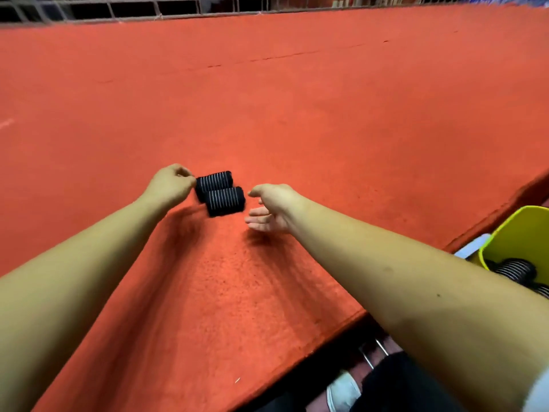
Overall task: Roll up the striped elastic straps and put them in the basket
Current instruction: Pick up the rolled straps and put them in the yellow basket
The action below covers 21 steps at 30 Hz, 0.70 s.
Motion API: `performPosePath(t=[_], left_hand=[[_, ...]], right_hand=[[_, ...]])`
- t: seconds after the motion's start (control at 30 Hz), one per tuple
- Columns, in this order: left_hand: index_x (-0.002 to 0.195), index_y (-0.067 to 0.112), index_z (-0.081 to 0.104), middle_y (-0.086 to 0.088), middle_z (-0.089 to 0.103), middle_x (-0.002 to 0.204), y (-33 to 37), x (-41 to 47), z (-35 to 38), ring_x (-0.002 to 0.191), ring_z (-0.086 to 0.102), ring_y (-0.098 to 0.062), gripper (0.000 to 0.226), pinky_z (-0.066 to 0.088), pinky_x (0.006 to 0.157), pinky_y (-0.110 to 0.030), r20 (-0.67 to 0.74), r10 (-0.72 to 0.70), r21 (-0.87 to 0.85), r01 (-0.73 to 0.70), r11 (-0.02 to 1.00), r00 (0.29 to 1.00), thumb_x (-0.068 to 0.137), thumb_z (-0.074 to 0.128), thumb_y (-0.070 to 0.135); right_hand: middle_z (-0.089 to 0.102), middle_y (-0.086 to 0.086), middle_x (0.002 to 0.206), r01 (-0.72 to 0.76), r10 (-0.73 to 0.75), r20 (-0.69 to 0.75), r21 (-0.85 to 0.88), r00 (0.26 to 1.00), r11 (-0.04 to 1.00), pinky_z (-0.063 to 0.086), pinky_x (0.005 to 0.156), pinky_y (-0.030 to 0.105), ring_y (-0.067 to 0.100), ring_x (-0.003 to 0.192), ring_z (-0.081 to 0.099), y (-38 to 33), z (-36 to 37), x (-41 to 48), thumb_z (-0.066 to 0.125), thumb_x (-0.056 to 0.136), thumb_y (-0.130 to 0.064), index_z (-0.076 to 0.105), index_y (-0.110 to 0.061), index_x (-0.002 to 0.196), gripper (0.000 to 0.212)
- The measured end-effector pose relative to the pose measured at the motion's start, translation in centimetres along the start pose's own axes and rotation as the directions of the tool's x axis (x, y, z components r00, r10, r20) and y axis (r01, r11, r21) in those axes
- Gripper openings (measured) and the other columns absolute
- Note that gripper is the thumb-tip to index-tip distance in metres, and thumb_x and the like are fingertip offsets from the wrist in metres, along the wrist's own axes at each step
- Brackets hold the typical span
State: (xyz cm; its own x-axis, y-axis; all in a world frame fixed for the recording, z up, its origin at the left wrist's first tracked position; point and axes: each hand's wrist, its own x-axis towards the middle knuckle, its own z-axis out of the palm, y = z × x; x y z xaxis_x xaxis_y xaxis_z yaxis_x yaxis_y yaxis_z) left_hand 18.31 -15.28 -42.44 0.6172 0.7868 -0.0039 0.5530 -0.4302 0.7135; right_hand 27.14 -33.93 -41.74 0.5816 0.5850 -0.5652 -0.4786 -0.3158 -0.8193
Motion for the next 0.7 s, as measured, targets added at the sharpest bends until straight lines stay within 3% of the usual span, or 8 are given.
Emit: performPosePath(t=[0.1, 0.17, 0.27, 0.37, 0.43, 0.5, 0.63, 0.7], left_hand=[[0.131, 0.008, 0.059, -0.012, 0.059, 0.135, -0.1, 3.0, 1.2, 0.124, 0.055, -0.025, 0.037, 0.037, 0.093, -0.025, 0.046, 0.035, -0.003, -0.035, 0.999, 0.998, 0.095, 0.055, 0.015], [0.14, 0.009, 0.051, -0.012, 0.052, 0.144, -0.3, 4.8, 2.4, 0.13, 0.051, -0.024, 0.043, 0.037, 0.098, -0.024, 0.134, 0.03, -0.002, -0.03, 1.0, 0.991, 0.099, 0.053, 0.021], [0.139, 0.003, 0.053, -0.015, 0.056, 0.141, -0.6, 6.5, 3.8, 0.127, 0.054, -0.028, 0.045, 0.041, 0.103, -0.031, 0.215, 0.012, 0.134, -0.041, 0.99, 0.976, 0.103, 0.049, 0.03], [0.118, -0.001, 0.066, -0.018, 0.068, 0.115, -1.3, 7.2, 4.6, 0.101, 0.064, -0.029, 0.043, 0.046, 0.085, -0.033, 0.264, -0.006, 0.182, -0.044, 0.982, 0.965, 0.103, 0.049, 0.035], [0.106, -0.001, 0.07, -0.017, 0.071, 0.102, -2.1, 7.1, 4.7, 0.083, 0.06, -0.025, 0.046, 0.044, 0.076, -0.032, 0.313, -0.026, 0.09, -0.003, 0.996, 0.949, 0.101, 0.052, 0.041], [0.099, 0.002, 0.071, -0.02, 0.072, 0.104, -2.4, 6.4, 4.4, 0.08, 0.058, -0.022, 0.046, 0.044, 0.076, -0.033, 0.343, -0.034, -0.082, 0.066, 0.994, 0.939, 0.099, 0.054, 0.045], [0.094, 0.016, 0.064, -0.008, 0.065, 0.089, -0.2, 3.0, 3.4, 0.081, 0.056, -0.02, 0.028, 0.045, 0.079, -0.034, 0.395, 0.033, -0.401, 0.14, 0.905, 0.918, 0.103, 0.05, 0.039], [0.096, 0.014, 0.062, -0.006, 0.066, 0.086, 1.8, 1.2, 2.8, 0.077, 0.059, -0.018, 0.025, 0.049, 0.074, -0.032, 0.408, 0.089, -0.521, 0.152, 0.84, 0.908, 0.104, 0.048, 0.033]], right_hand=[[0.052, 0.026, 0.127, -0.036, 0.036, -0.006, 0.004, 0.999, 0.999, 0.053, 0.09, 0.045, 0.04, 0.113, 0.063, -0.1, 1.8, 3.3, 0.054, 0.1, -0.021, 0.047, -0.011, 0.124, 0.028], [0.057, 0.021, 0.107, -0.035, 0.036, -0.036, 0.021, 0.999, 0.999, 0.055, 0.087, 0.046, 0.038, 0.11, 0.063, -0.1, 2.4, 5.4, 0.057, 0.099, -0.022, 0.052, -0.012, 0.114, 0.018], [0.063, 0.017, 0.094, -0.018, 0.021, -0.116, 0.032, 0.993, 0.999, 0.059, 0.079, 0.043, 0.032, 0.087, 0.066, 0.1, 3.2, 8.4, 0.064, 0.096, -0.021, 0.06, -0.007, 0.107, 0.019], [0.067, 0.021, 0.103, -0.006, 0.012, -0.16, 0.036, 0.987, 0.999, 0.06, 0.078, 0.041, 0.031, 0.079, 0.066, 0.5, 3.7, 10.0, 0.067, 0.093, -0.016, 0.062, -0.004, 0.097, 0.014], [0.068, 0.021, 0.113, -0.006, 0.014, -0.134, 0.063, 0.991, 0.998, 0.06, 0.075, 0.038, 0.031, 0.086, 0.068, 0.6, 3.7, 10.2, 0.067, 0.093, -0.012, 0.062, -0.002, 0.111, 0.021], [0.067, 0.018, 0.113, 0.001, 0.012, -0.098, 0.133, 0.995, 0.991, 0.058, 0.068, 0.034, 0.029, 0.09, 0.067, 0.6, 3.3, 9.7, 0.068, 0.092, -0.009, 0.059, -0.002, 0.122, 0.032], [0.067, 0.01, 0.096, 0.04, -0.036, -0.017, 0.278, 0.999, 0.96, 0.052, 0.063, 0.028, 0.021, 0.081, 0.066, -0.2, 1.3, 6.8, 0.072, 0.089, -0.011, 0.058, -0.006, 0.123, 0.037], [0.067, 0.007, 0.092, 0.066, -0.077, 0.026, 0.283, 0.997, 0.957, 0.051, 0.065, 0.03, 0.019, 0.079, 0.065, -0.9, -0.3, 4.3, 0.071, 0.089, -0.015, 0.059, -0.008, 0.12, 0.034]])
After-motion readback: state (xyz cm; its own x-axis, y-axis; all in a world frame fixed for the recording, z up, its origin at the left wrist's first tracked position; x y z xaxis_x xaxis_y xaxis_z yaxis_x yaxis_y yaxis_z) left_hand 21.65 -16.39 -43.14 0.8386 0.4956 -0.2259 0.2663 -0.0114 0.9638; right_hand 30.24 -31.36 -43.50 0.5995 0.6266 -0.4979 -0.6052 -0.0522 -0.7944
